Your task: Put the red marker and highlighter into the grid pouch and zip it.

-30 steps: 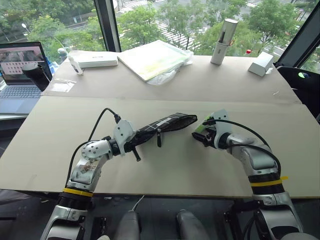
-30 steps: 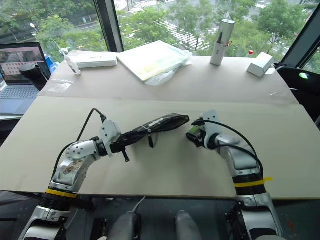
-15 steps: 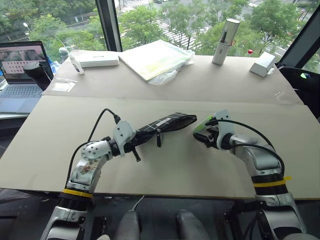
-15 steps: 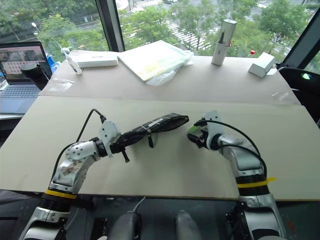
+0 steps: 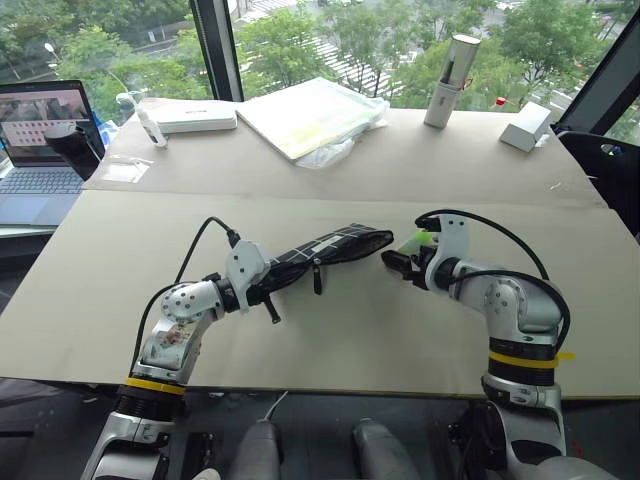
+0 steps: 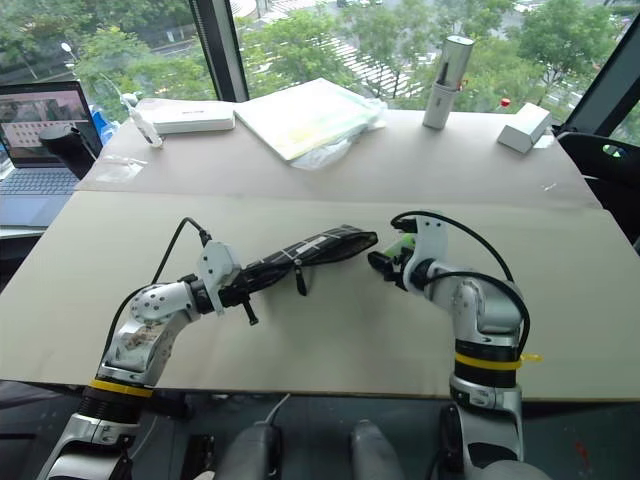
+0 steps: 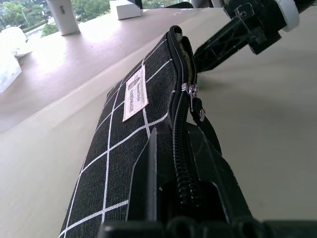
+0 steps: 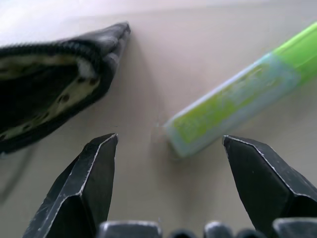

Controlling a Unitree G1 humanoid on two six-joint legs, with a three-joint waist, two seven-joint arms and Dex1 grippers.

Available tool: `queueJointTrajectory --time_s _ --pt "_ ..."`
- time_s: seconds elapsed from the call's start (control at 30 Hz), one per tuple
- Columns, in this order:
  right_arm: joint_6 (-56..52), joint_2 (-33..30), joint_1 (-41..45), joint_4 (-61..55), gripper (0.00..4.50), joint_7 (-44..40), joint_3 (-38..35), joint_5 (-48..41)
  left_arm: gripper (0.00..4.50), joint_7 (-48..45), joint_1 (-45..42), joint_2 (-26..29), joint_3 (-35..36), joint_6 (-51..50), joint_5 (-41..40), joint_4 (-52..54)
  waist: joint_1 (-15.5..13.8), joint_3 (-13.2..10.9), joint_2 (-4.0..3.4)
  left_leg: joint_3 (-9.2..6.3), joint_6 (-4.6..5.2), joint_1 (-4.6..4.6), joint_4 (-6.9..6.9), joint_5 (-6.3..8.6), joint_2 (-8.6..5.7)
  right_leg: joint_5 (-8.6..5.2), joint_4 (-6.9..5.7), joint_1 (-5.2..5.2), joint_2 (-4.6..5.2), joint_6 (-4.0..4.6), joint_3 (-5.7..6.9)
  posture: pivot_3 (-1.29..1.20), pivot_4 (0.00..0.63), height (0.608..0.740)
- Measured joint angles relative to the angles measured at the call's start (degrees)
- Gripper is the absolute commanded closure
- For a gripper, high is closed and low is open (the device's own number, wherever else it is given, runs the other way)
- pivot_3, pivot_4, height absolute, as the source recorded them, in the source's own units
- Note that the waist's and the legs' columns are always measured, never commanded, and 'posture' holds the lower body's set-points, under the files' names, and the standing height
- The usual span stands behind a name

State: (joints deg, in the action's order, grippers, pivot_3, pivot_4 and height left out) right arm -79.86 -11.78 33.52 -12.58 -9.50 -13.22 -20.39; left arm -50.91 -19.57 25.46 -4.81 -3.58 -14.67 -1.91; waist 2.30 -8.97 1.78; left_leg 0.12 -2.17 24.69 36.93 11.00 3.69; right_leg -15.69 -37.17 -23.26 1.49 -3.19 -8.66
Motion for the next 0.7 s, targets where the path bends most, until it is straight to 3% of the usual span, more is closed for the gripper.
queueJointTrajectory --time_s 0.2,0.3,0.7 --pt "-8.5 2.6 5.5 -2.7 0.74 6.3 -0.8 3.8 4.50 -0.3 -0.4 0.8 1.2 0.0 0.0 -0.7 0.4 0.0 -0.01 -0.01 0.00 -0.02 -0.03 -0.01 0.03 -0.01 -0.02 -0.03 -0.04 0.01 0.03 0.00 0.150 0.738" --pt "-10.8 3.1 8.5 1.2 0.74 7.2 -0.9 4.8 4.50 -0.3 -1.6 2.1 2.4 0.1 0.0 -1.8 0.5 0.0 -0.02 -0.01 0.00 -0.02 -0.03 -0.01 0.02 -0.01 -0.01 -0.03 -0.03 0.01 0.03 0.00 0.150 0.738" --pt "-11.8 6.1 13.8 11.2 0.74 9.0 -3.2 8.5 4.50 0.0 -0.9 3.1 4.7 0.1 -0.2 -1.3 0.8 0.0 -0.03 -0.01 0.00 0.01 -0.07 -0.01 0.03 -0.01 0.01 -0.06 -0.03 0.02 0.05 0.00 0.150 0.738"
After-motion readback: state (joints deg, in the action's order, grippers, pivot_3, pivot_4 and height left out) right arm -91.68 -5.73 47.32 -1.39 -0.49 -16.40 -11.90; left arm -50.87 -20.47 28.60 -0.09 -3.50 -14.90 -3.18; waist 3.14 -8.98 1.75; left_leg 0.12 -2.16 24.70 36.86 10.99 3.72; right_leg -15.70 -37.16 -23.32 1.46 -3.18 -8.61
